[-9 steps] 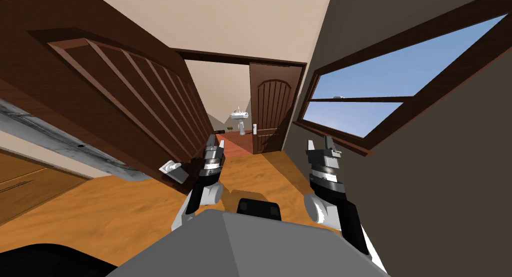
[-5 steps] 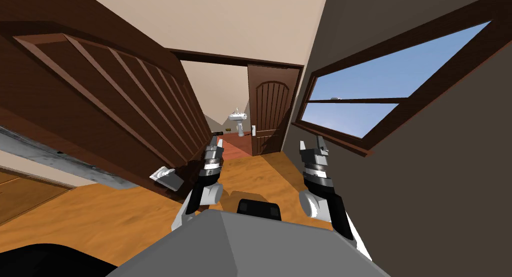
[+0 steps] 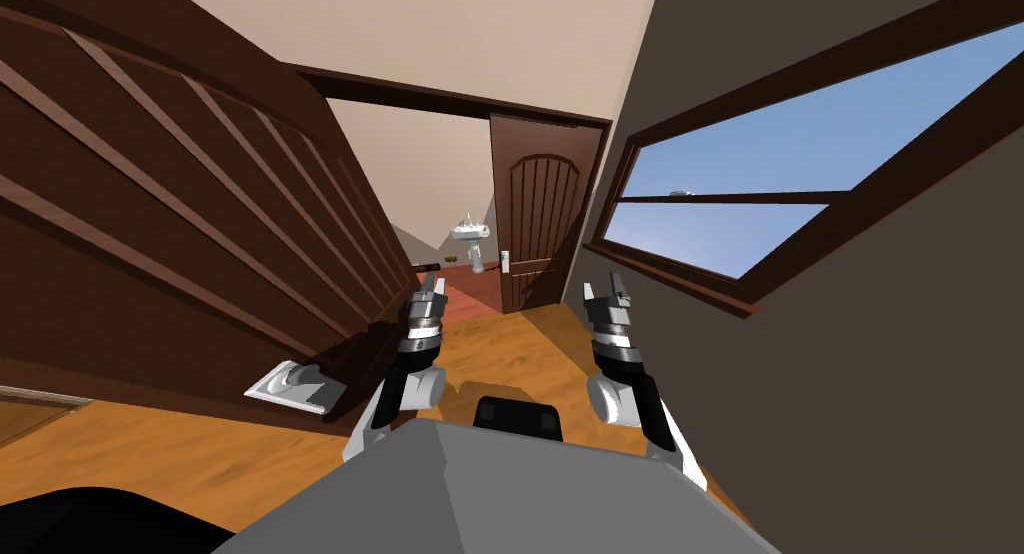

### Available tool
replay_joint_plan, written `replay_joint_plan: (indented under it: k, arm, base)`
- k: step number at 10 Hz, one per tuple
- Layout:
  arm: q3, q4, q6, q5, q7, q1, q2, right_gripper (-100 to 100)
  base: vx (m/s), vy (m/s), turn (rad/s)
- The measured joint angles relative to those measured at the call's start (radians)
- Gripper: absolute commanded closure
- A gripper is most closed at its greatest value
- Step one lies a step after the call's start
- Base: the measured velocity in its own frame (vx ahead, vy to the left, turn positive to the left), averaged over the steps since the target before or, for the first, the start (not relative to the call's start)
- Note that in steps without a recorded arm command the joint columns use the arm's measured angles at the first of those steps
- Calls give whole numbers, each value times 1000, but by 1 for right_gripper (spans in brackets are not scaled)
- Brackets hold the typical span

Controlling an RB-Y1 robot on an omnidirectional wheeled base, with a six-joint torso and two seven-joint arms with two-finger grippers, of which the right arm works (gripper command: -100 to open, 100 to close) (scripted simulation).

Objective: Pull the door open

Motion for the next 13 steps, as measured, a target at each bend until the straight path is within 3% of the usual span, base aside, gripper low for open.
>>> replay_joint_plan:
  k: [6, 10, 13]
  arm:
    - [55, 118, -11, 1, -28, -70, -26, -100]
    - [96, 221, -13, -2, -58, -144, -50, -100]
    - [132, 281, -20, 0, -72, -177, -61, -100]
  base:
    - [97, 48, -65]
    - [104, 74, -81]
    - [90, 67, -76]
